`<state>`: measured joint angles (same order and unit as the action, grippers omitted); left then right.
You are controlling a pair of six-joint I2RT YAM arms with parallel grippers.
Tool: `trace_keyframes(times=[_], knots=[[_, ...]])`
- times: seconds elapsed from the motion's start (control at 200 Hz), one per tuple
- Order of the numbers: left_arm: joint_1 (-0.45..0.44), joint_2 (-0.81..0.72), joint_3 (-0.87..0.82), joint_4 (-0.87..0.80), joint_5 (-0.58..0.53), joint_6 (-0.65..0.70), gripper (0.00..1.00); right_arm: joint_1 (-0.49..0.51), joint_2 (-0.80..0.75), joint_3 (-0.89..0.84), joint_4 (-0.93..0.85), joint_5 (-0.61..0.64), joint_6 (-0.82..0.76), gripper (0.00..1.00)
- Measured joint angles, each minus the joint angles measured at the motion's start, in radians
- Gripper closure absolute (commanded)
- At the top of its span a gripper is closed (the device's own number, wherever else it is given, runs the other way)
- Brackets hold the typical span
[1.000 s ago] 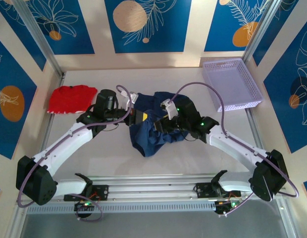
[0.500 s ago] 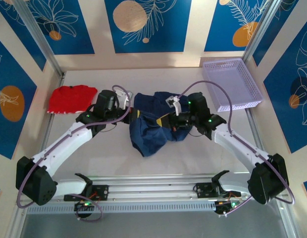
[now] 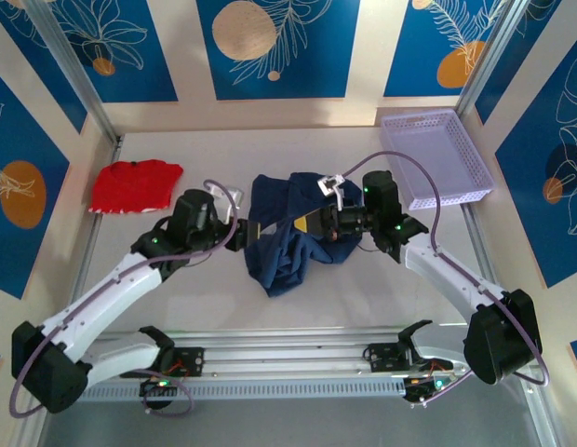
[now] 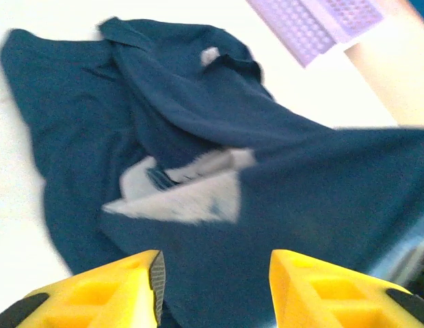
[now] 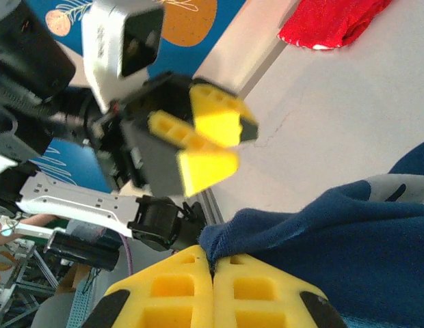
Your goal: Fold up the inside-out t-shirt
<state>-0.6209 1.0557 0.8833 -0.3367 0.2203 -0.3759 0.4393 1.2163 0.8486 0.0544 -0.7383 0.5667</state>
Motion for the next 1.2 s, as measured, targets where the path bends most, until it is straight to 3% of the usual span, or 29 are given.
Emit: trace_keyframes(times=[0.295,0.46,0.7,0.825,0.93,0.99,1.055,1.12,1.2], knots=[[-0.188,-0.042,-0.137,0.091,0.095,-0.087,0.53,-0.006,0.003,0.000,0.016,0.045,0.076,1.00],[-0.201,0.065,-0.134,0.168,0.096,-0.124,0.51,-0.008,0.011,0.000,0.027,0.059,0.097,1.00],[-0.185,0.232,-0.064,0.199,-0.028,-0.147,0.53,-0.010,0.011,0.000,0.035,0.061,0.106,1.00],[-0.135,0.272,-0.031,0.254,-0.040,-0.154,0.67,-0.011,-0.002,-0.002,0.014,0.061,0.082,1.00],[-0.101,0.310,0.009,0.291,-0.010,-0.154,1.00,-0.020,-0.038,-0.019,0.002,0.056,0.048,1.00],[-0.084,0.334,0.030,0.324,0.044,-0.142,1.00,-0.030,-0.058,-0.021,-0.023,0.060,0.024,1.00],[-0.057,0.328,0.019,0.384,0.149,-0.144,1.00,-0.039,-0.083,-0.005,-0.117,0.150,-0.011,0.88],[-0.032,0.283,-0.023,0.453,0.248,-0.155,1.00,-0.026,-0.089,0.053,-0.266,0.351,-0.060,0.73],[-0.002,0.168,-0.077,0.489,0.336,-0.165,1.00,0.020,-0.087,0.110,-0.385,0.590,-0.103,0.63]])
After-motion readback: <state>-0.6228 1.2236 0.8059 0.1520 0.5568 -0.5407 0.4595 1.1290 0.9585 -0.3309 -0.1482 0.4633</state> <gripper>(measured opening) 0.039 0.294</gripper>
